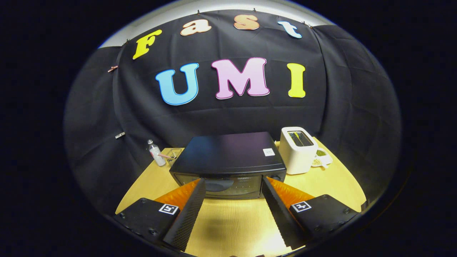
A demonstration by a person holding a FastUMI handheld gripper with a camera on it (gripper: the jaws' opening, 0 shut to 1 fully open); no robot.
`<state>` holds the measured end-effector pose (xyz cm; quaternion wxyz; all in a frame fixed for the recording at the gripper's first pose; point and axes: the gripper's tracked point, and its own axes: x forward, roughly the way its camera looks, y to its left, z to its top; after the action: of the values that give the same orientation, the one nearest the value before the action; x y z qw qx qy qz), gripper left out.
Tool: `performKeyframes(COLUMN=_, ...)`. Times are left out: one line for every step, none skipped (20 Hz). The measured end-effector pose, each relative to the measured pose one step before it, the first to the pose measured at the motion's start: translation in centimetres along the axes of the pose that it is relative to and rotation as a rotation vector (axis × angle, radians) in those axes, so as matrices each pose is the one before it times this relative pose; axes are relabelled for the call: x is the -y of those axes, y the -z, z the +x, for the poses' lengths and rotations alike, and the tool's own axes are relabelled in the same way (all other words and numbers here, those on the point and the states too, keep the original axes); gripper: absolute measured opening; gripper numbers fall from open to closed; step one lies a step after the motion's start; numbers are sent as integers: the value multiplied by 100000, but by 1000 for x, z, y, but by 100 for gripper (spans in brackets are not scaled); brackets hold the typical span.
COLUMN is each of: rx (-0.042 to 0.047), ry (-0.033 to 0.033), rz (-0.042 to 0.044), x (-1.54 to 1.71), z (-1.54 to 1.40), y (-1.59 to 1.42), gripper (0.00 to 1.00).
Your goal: Open the toaster oven, put the food inside, and close the toaster oven door.
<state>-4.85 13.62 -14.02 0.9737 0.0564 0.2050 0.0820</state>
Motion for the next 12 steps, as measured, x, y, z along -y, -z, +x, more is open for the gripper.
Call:
performKeyframes(rx=1506, ry=-471, rz=-170, x=-37, z=-631, y=-725, gripper=98)
performKeyframes(rx=1976, ry=-345, rz=-201, x=5, z=-636, y=-837, gripper=98)
performKeyframes(rx=2516, ry=-315, rz=-815, x=-27, z=-615, y=-1013, gripper=98)
performKeyframes(rx=3576, ry=192, rz=-2037, x=137, z=-663, y=-1266, gripper=98)
performKeyframes(rx=3224, ry=204, rz=-1951, x=135, z=-494, y=-1253, gripper=98)
performKeyframes(rx=2596, ry=318, rz=-1133, x=97, z=-289, y=-777, gripper=98)
performKeyframes(rx=2208, ry=379, rz=-673, x=143, z=-273, y=-936, gripper=98)
performKeyframes(rx=2189, ry=590, rz=-295, x=206, z=-411, y=-813, gripper=98)
performKeyframes(rx=1873, ry=466, rz=180, x=158, z=-172, y=-775, gripper=98)
performKeyframes(rx=1093, ry=412, rz=446, x=169, z=-159, y=-499, gripper=98)
performKeyframes(rx=844, ry=258, rz=476, x=111, z=-98, y=-595, gripper=98)
performKeyframes(rx=629, ry=226, rz=447, x=335, z=-181, y=-399, gripper=98)
